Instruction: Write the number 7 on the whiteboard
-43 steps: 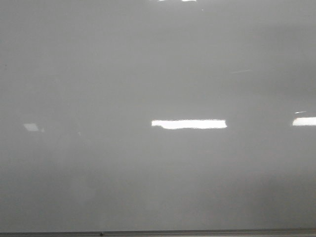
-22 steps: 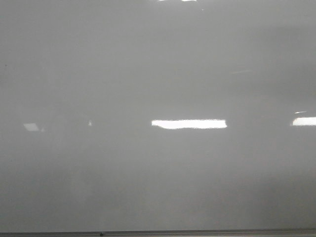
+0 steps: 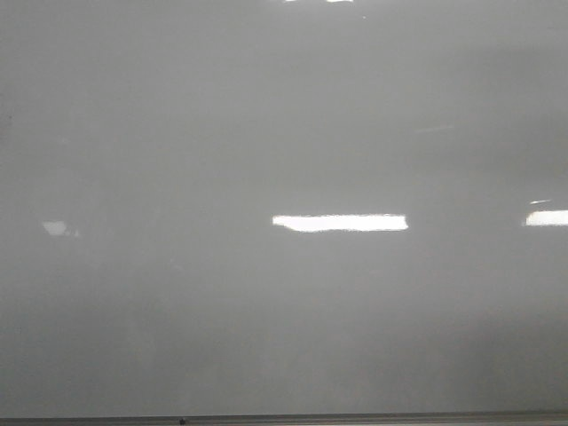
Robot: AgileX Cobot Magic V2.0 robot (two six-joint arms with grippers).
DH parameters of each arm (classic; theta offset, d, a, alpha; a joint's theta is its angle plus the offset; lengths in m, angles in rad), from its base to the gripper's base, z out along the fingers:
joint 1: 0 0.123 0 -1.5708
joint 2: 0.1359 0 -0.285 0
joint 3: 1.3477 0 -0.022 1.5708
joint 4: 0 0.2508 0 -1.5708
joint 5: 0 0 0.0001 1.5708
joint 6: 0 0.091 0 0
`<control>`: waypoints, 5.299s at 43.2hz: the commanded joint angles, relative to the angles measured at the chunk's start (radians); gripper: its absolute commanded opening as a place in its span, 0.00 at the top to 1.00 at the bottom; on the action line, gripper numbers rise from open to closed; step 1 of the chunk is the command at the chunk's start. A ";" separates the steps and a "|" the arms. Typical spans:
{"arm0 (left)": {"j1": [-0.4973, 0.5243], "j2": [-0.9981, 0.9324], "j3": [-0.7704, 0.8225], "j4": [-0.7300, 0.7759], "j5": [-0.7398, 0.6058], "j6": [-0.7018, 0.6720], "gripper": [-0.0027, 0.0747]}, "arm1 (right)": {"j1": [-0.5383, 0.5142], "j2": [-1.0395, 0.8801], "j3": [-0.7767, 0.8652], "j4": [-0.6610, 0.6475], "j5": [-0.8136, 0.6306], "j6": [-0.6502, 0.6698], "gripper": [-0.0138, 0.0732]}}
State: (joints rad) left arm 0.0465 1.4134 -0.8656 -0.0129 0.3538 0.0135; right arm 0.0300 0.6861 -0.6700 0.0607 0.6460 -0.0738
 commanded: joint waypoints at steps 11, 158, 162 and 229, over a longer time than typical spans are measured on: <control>0.000 0.035 -0.033 -0.001 -0.150 -0.001 0.52 | -0.007 0.004 -0.030 -0.004 -0.058 -0.008 0.29; -0.857 -0.052 -0.402 -0.292 0.697 0.757 0.44 | 0.572 0.521 -0.452 0.555 0.291 -0.814 0.92; -0.811 -0.101 -0.402 -0.292 0.704 0.709 0.44 | 0.570 0.502 -0.452 0.470 0.290 -0.732 0.92; -0.261 -0.642 -0.124 -0.453 0.539 0.539 0.44 | 0.324 0.604 -0.465 0.541 -0.236 -0.526 0.92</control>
State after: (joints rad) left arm -0.2143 0.7741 -0.9664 -0.4278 0.9575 0.5637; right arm 0.3537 1.2884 -1.0828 0.5773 0.4829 -0.5859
